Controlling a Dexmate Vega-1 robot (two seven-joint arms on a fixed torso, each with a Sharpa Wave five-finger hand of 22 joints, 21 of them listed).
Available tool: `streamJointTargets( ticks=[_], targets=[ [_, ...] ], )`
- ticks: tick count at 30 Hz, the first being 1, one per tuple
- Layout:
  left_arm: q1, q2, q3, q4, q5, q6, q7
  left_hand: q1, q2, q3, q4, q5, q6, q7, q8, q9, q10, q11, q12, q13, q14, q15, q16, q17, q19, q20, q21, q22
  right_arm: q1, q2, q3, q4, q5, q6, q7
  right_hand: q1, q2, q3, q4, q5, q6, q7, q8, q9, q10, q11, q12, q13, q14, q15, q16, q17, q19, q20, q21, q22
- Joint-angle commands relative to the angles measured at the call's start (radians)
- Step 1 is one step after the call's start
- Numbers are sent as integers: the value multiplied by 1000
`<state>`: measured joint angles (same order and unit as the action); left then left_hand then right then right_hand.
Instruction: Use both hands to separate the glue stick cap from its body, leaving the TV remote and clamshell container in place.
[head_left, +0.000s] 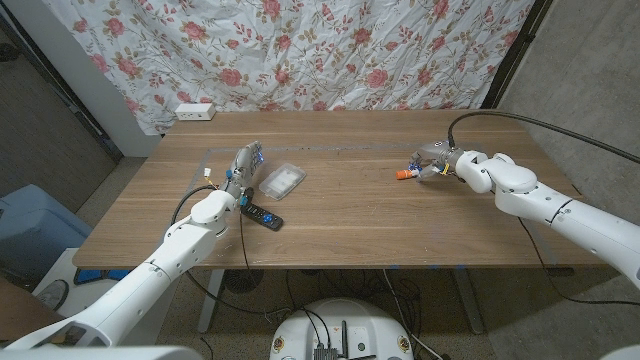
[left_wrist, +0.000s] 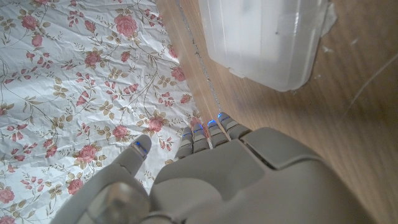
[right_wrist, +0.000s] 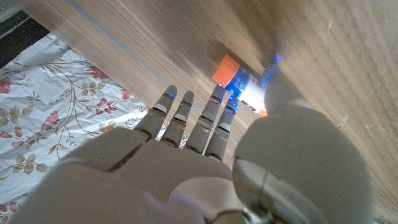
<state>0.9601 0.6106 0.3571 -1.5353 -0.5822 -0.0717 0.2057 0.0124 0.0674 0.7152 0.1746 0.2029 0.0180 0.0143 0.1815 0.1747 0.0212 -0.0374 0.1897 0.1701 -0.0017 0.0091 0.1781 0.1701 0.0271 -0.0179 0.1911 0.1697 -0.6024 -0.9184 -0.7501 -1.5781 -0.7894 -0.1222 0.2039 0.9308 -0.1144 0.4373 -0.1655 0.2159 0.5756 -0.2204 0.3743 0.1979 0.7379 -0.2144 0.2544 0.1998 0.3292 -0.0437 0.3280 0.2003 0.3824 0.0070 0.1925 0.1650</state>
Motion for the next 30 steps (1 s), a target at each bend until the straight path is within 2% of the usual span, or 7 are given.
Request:
streamJointTargets(
  ticks=[1, 5, 8, 15, 24, 30],
  targets=[
    [6, 2, -1, -9, -1, 6, 8, -5, 110, 8, -3, 0, 9, 4, 2, 1, -2, 2, -3, 1, -1, 6, -1, 1, 2, 5, 1, 2, -15, 3, 1, 28, 11, 19, -86, 19, 16, -3, -4, 9, 35, -1, 14, 6, 31, -2, -2, 0, 21, -102, 8, 4, 12, 0, -1, 2],
    [6, 1, -1, -9, -1, 4, 7, -5, 110, 8, -2, -1, 10, 3, 2, 1, -2, 1, -3, 1, -1, 6, -1, 1, 2, 4, 1, 2, -18, 3, 3, 37, 18, 27, -106, 41, 20, -5, -6, 9, 61, -1, 21, 7, 57, -3, -2, 1, 35, -106, 13, 5, 19, -6, -1, 2],
    [6, 0, 0, -7, -1, 1, 5, -5, 110, 9, -2, -1, 10, 3, 2, 1, -2, 1, -3, 1, -1, 6, -1, 1, 2, 5, 1, 2, -19, 2, 3, 44, 20, 33, -124, 56, 25, -13, -1, 7, 104, -1, 36, 8, 90, -4, -3, 1, 49, -113, 19, 9, 25, -11, -1, 2],
    [4, -1, 1, -10, 0, 9, 10, -5, 110, 9, -2, -1, 11, 3, 2, 1, -2, 1, -3, 1, -2, 6, -1, 1, 3, 3, 1, 2, -14, 5, 2, 57, 25, 51, -148, 71, 32, -29, 4, 3, 171, -2, 58, 9, 143, -4, -5, 2, 75, -121, 32, 15, 32, -8, -2, 2],
    [3, -5, 3, -9, 1, 8, 15, -6, 109, 10, -2, -1, 11, 3, 2, 1, -1, 1, -3, 1, -2, 5, -1, 1, 3, 4, 1, 2, 12, 7, -16, 74, 11, 75, -122, 78, 45, -46, 9, 0, 206, -2, 63, 5, 200, -5, -6, 3, 97, -141, 50, 28, 25, -13, -5, 3],
    [1, -2, 3, -15, 3, 15, 18, -6, 109, 10, -2, -1, 12, 3, 2, 1, -2, -1, -4, 1, -2, 6, -1, 1, 3, 4, 1, 2, 34, 6, -21, 80, 21, 93, -72, 81, 59, -55, 13, -3, 226, -4, 62, 2, 217, -5, -15, 3, 95, -143, 58, 38, 6, -9, -10, 3]
  ],
)
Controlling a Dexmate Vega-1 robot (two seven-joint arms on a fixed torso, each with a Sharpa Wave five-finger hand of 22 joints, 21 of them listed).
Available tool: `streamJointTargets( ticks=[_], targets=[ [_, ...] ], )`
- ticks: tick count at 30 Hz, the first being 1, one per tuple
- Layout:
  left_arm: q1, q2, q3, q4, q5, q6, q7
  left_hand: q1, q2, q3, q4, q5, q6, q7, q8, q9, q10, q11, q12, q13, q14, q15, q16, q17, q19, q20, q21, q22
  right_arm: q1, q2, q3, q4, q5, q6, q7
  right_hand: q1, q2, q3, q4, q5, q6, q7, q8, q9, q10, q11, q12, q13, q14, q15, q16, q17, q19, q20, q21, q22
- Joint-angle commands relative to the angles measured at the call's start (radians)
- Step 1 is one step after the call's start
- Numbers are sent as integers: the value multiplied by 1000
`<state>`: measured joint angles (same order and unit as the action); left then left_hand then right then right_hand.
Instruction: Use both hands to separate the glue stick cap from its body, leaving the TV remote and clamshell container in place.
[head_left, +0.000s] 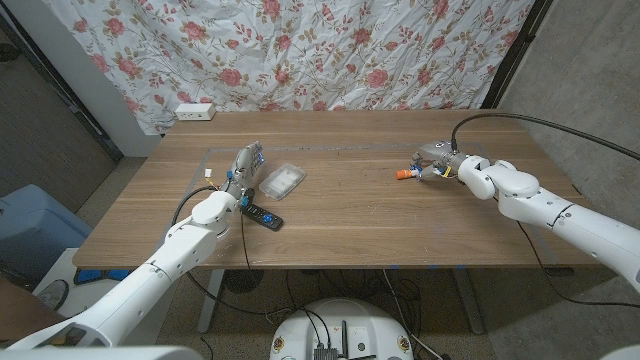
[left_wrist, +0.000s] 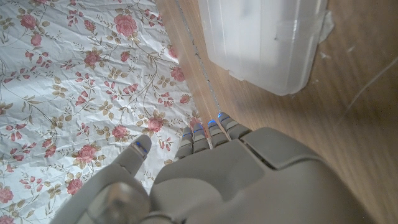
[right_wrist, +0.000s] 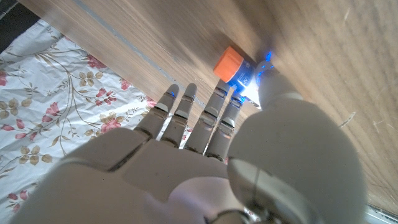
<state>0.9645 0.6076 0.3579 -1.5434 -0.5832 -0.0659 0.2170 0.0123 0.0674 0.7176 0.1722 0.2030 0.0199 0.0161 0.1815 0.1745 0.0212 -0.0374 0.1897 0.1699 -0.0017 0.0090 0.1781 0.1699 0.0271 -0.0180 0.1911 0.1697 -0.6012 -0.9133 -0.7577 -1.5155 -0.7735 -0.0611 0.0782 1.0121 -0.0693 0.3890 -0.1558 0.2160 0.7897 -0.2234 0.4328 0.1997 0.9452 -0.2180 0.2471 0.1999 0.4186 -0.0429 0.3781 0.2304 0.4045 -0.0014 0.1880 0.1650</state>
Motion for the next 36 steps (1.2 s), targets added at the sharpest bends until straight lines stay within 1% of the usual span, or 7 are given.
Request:
streamJointTargets(
  ticks=[1, 6, 9, 12, 20, 29, 36],
  targets=[
    [-4, 0, 2, -7, 4, 10, 7, -6, 109, 8, 1, -1, 10, 1, 2, 2, -1, -1, -3, 1, -2, 6, -1, 2, 3, 3, 1, 2, 36, 1, -14, 19, 9, 36, 61, 0, 19, -6, 5, -3, 13, -1, 3, 0, 15, -1, -8, 3, 6, -143, 9, 9, -18, -1, -5, 3],
    [-7, -1, 4, -7, 5, 10, 7, -6, 109, 8, 1, -1, 10, 1, 2, 2, -1, -1, -3, 1, -2, 6, 0, 2, 3, 4, 1, 2, 48, 0, -14, 27, 20, 56, 79, 0, 51, -10, 11, -7, 38, -1, 4, -1, 48, -2, -8, 5, 14, -143, 21, 17, -23, -3, -3, 2],
    [-5, -1, 3, -9, 6, 11, 9, -6, 109, 8, 1, -1, 10, 0, 2, 2, -1, -1, -3, 1, -2, 6, -1, 2, 3, 3, 1, 2, 51, -2, -12, 30, 25, 67, 81, 3, 59, -11, 10, -8, 47, -1, 6, -1, 57, -2, -8, 5, 16, -145, 25, 19, -24, -4, -3, 2],
    [-2, 0, 3, -13, 6, 11, 11, -6, 109, 8, 2, -1, 10, 0, 2, 2, -1, 1, -3, 1, -2, 6, -1, 2, 3, 3, 1, 2, 50, -3, -8, 27, 27, 69, 75, 14, 73, -14, 5, -12, 69, -1, 9, -1, 72, -3, -10, 6, 21, -147, 33, 25, -25, -5, -2, 2],
    [6, 3, -1, -24, 7, 13, 20, -7, 109, 8, 2, -1, 11, 0, 2, 2, -1, -1, -3, 1, -2, 5, -1, 2, 3, 5, 1, 2, 48, -9, 5, 13, 36, 70, 73, 33, 83, -16, -4, -16, 90, -2, 13, -1, 86, -3, -12, 7, 22, -152, 40, 29, -24, -8, -1, 2],
    [10, 8, -2, -40, 12, 11, 21, -7, 109, 8, 2, -1, 11, 0, 2, 2, -2, 0, -3, 1, -3, 6, -1, 2, 3, 5, 1, 2, 39, -15, 25, -8, 54, 64, 67, 44, 92, -22, -5, -21, 100, -2, 12, -1, 99, -3, -14, 8, 30, -149, 50, 33, -16, -10, 3, 2],
    [6, 25, -1, -69, 16, 35, 19, -4, 107, 10, -4, -1, 10, 0, 1, 2, -2, 2, -4, 1, -4, 4, -2, 0, 3, 5, 1, 2, 23, -17, 48, -48, 77, 22, 83, 47, 94, -26, -5, -24, 102, -2, 9, -2, 106, -3, -15, 9, 33, -148, 53, 34, -12, -9, 3, 2]
  ],
)
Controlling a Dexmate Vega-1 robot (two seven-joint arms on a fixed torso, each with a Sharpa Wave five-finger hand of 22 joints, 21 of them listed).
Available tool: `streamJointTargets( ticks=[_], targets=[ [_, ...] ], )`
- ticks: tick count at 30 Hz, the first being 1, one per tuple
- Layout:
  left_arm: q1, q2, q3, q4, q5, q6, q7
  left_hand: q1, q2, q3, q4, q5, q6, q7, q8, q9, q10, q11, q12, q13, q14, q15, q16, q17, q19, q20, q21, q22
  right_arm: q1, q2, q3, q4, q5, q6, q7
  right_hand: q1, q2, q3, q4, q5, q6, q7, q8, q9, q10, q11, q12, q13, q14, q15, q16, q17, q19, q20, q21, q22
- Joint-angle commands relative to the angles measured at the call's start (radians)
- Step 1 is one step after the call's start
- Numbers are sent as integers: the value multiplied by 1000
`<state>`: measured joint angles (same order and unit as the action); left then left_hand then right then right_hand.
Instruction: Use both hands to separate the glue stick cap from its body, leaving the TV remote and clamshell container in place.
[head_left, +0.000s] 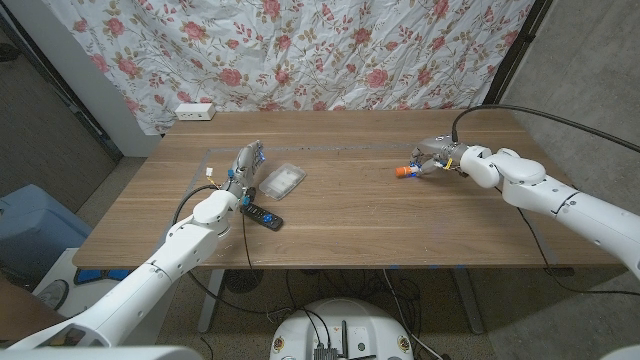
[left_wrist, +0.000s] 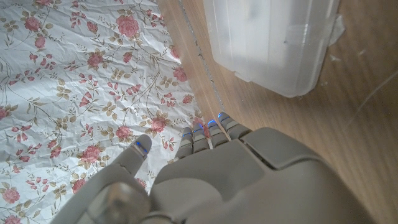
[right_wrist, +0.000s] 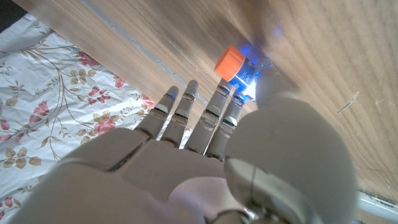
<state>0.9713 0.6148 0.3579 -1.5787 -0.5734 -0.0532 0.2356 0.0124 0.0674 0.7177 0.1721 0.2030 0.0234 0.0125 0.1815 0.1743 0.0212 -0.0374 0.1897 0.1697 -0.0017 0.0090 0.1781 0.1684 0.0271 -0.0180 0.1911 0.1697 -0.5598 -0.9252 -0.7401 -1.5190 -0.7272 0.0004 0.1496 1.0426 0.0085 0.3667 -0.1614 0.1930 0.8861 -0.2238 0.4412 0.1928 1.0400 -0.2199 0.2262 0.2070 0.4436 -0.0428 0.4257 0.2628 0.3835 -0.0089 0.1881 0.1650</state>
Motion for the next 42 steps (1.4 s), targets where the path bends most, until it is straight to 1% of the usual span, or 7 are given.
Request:
streamJointTargets(
  ticks=[1, 9, 15, 23, 33, 36, 42],
  targets=[
    [0, 19, -1, -38, 8, 24, 3, -3, 107, 10, -4, -2, 7, 4, 1, 2, -3, 2, -4, 2, -4, 4, -2, 1, 3, 4, 1, 2, -21, -7, 34, -51, 34, -43, 12, 16, 16, -5, 0, -2, 6, -1, 1, 5, 12, -1, 6, 2, 8, -147, 6, 1, 9, -1, 3, 2],
    [3, 27, -4, -70, 20, 44, 26, 13, 101, 16, -30, -3, 12, 5, 3, 1, 2, 3, -2, 1, -3, -1, -4, -3, 15, 10, 5, 1, -51, -17, 57, -118, 31, -105, 7, 13, 8, -16, 2, -4, 10, -1, -2, 4, 18, -1, 4, 2, 11, -141, 9, 1, 16, 0, 4, 2],
    [4, 25, 0, -84, 40, 33, 35, 35, 87, 19, -72, -9, 33, 6, 7, 0, 23, 2, 4, 1, 7, -8, -2, -6, 30, 8, 6, -1, -70, -21, 75, -151, 38, -135, -4, 11, 8, -20, 3, -4, 12, 0, -3, 4, 19, 0, 2, 2, 13, -142, 11, 1, 18, 0, 5, 2],
    [4, 35, 4, -102, 66, 29, 39, 78, 62, 21, -162, -21, 92, -18, 16, -1, 65, -22, 9, 2, 34, -24, 0, -5, 59, -1, 4, -3, -82, -20, 88, -178, 53, -159, -5, 12, 8, -25, 3, -5, 11, -1, -7, 3, 22, 0, 0, 3, 15, -144, 14, 1, 22, 3, 5, 2],
    [-10, 56, 21, -143, 94, 81, 36, 178, 60, 39, -323, -27, 224, -57, 36, 1, 159, -36, 20, 5, 70, -31, -1, -5, 95, 14, -1, -3, -96, -20, 102, -216, 61, -191, -12, 9, 10, -31, 6, -5, 14, -1, -9, 3, 27, 0, -1, 3, 19, -142, 19, 2, 27, 5, 6, 2],
    [-14, 58, 26, -144, 104, 78, 30, 205, 53, 38, -350, -26, 272, -69, 44, 2, 181, -49, 21, 5, 82, -38, 1, -4, 108, 12, 0, -3, -95, -16, 102, -222, 58, -194, -18, 9, 10, -32, 6, -5, 15, -1, -10, 3, 28, 0, -1, 3, 20, -142, 19, 2, 28, 6, 6, 2],
    [-24, 55, 36, -143, 120, 68, 18, 237, 30, 31, -365, -27, 301, -94, 45, 3, 215, -66, 25, 6, 114, -48, 6, -4, 120, 9, -1, -4, -95, -6, 102, -227, 61, -191, -35, 9, 11, -35, 6, -5, 17, -1, -11, 3, 32, 0, -2, 3, 20, -143, 21, 2, 31, 11, 6, 2]
  ],
)
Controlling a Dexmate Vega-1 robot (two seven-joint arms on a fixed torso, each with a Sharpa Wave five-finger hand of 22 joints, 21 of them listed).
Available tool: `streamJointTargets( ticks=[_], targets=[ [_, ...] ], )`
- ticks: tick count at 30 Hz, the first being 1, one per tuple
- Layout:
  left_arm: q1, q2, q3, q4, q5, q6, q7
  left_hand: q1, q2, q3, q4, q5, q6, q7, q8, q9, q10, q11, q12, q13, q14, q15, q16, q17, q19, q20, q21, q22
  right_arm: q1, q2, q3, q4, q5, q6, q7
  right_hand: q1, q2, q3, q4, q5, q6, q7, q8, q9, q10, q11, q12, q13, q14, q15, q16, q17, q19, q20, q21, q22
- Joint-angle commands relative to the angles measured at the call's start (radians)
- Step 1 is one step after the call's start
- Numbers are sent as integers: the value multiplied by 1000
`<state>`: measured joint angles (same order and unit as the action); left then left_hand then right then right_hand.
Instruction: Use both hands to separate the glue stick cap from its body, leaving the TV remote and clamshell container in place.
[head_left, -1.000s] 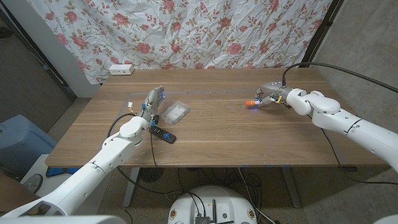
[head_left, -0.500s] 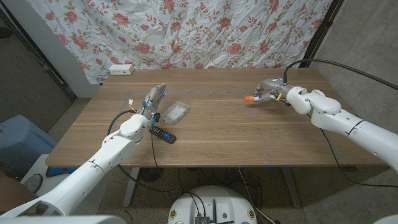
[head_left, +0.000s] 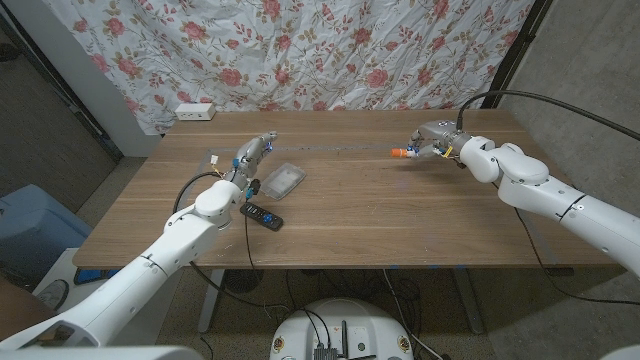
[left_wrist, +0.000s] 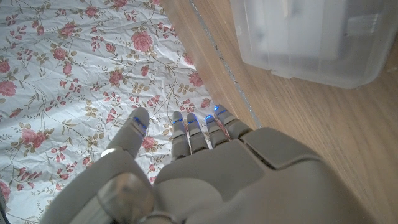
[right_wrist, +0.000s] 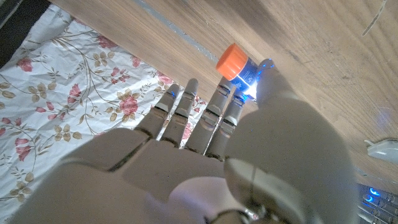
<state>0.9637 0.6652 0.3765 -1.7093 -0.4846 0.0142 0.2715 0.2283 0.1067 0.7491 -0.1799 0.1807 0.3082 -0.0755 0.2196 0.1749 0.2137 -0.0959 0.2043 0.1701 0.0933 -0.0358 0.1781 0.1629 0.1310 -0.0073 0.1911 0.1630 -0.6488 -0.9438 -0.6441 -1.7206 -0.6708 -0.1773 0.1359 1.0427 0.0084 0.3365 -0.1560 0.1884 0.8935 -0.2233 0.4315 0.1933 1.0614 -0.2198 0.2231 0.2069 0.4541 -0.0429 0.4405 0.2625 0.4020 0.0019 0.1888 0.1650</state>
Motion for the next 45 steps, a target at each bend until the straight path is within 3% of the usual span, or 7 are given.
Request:
streamJointTargets(
  ticks=[1, 13, 25, 27, 28, 32, 45],
  targets=[
    [-19, 3, 19, -12, 32, -1, -22, 24, -13, -2, -13, -5, 18, -8, 6, 2, 25, -9, 11, 5, 24, -2, 7, 1, 17, -2, -1, 3, -5, 14, 5, -27, 1, -14, -22, 9, 11, -5, 0, -1, 10, -1, -2, 2, 11, 0, 1, 3, 10, -143, 6, 2, 13, 0, 5, 2],
    [-43, 6, 45, -65, 75, 73, 4, 97, -64, -8, -17, -1, 49, 16, 6, 1, 100, -21, 20, 6, 71, -6, 8, 2, 44, 10, -1, 3, -13, 36, 9, -44, 7, -21, -57, 13, 14, -11, -1, -1, 15, -1, -5, 2, 18, -1, -1, 4, 12, -143, 11, 3, 20, 8, 6, 2],
    [-70, 16, 62, -93, 72, 124, -39, 178, -108, -10, -18, 3, 84, 12, 7, 2, 177, -49, 29, 9, 122, -16, 12, 2, 60, 18, -4, 3, -1, 66, 4, -36, 12, -7, -97, 21, 16, -15, -4, -3, 22, -1, -8, 2, 22, -1, -3, 4, 14, -144, 16, 4, 30, 15, 7, 3],
    [-77, 17, 64, -99, 65, 145, -42, 186, -114, -11, -18, 3, 89, 15, 8, 2, 181, -50, 28, 9, 124, -15, 11, 3, 61, 24, -4, 3, 2, 71, 2, -35, 10, -6, -103, 21, 17, -15, -4, -3, 23, -1, -8, 2, 23, -1, -3, 4, 14, -144, 16, 4, 30, 15, 7, 3],
    [-85, 19, 65, -100, 48, 154, -66, 199, -125, -14, -17, 2, 95, 16, 7, 2, 185, -50, 26, 10, 129, -13, 10, 3, 67, 48, -2, 3, 4, 73, 0, -34, 6, -1, -109, 22, 17, -15, -4, -3, 24, -1, -8, 2, 23, -1, -4, 4, 14, -144, 17, 4, 30, 15, 6, 3],
    [-100, 28, 77, -120, 54, 192, -69, 218, -139, -20, -15, 1, 97, 24, 3, 2, 192, -43, 23, 10, 134, -6, 9, 3, 76, 68, -2, 3, 6, 74, -3, -34, 2, 6, -115, 23, 19, -16, -4, -4, 26, -1, -8, 2, 23, -1, -4, 4, 16, -144, 19, 4, 31, 15, 6, 3],
    [-149, 40, 111, -172, 64, 308, -70, 254, -168, -37, -10, 0, 137, 36, 8, 3, 238, -55, 27, 11, 166, -3, 13, 4, 84, 90, -4, 3, 8, 92, -14, -37, -26, 3, -143, 25, 21, -18, -3, -5, 31, -1, -9, 3, 26, -1, -5, 5, 17, -142, 22, 5, 32, 14, 6, 3]
  ],
)
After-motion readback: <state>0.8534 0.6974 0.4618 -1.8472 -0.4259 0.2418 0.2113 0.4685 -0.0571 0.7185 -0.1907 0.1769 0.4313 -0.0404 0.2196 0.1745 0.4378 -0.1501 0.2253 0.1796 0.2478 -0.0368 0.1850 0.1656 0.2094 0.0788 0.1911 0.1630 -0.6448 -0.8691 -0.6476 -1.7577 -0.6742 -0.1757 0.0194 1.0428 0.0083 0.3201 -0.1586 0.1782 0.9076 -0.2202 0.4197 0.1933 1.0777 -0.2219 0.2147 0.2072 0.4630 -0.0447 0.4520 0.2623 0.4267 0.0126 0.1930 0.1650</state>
